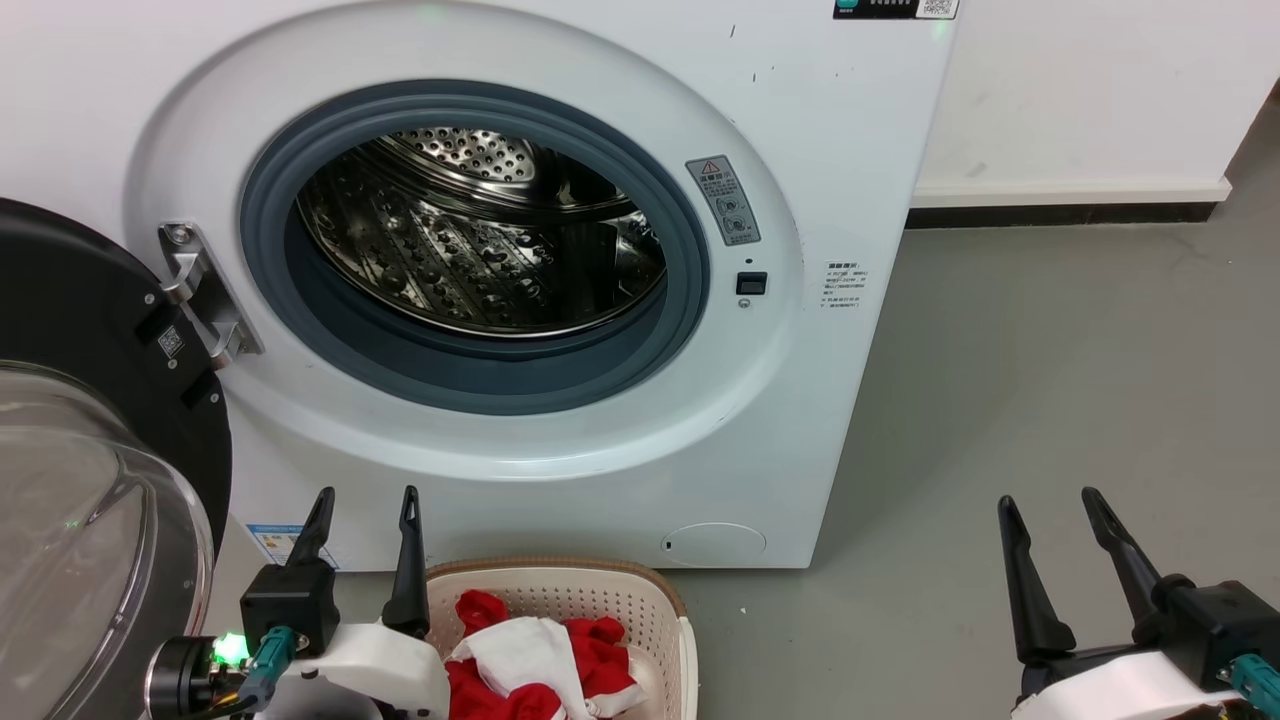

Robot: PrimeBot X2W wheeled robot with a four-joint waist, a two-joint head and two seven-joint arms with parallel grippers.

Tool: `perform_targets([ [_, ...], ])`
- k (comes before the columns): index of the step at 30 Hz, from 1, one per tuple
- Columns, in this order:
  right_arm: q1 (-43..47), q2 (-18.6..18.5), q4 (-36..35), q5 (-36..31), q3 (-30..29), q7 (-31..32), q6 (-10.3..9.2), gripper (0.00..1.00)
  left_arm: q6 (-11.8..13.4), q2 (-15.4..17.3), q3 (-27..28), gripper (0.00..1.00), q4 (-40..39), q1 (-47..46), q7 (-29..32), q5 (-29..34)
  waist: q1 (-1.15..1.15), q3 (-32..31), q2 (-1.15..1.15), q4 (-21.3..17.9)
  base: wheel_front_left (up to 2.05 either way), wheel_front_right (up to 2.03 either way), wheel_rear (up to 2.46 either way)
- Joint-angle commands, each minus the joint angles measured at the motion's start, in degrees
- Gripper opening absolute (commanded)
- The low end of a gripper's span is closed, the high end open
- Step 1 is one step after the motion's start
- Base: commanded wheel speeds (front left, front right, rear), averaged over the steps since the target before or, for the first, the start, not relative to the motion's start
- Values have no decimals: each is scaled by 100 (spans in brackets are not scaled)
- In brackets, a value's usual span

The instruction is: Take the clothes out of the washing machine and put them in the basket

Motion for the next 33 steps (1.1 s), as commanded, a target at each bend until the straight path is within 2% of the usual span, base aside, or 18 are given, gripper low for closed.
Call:
perform_targets([
  [1,-5,10,-16,28,7,-5,-4,100,29,24,-2,100,2,-70,-14,6,0,-1,0,-1,0,0,0],
  [12,-3,10,-18,71,18,-12,-4,100,84,37,-34,100,-23,-77,-48,-38,0,13,0,3,0,0,0],
  [13,1,0,-2,46,15,-3,0,0,59,20,-31,0,-7,-20,-14,-24,0,14,0,2,0,0,0],
  [16,44,2,117,123,40,-13,0,0,32,-12,-25,0,117,50,13,-106,0,15,0,3,0,0,0],
  [33,-308,-124,585,2207,50,85,-1,0,-291,-157,285,0,355,-134,298,-1964,0,32,0,16,0,0,0],
])
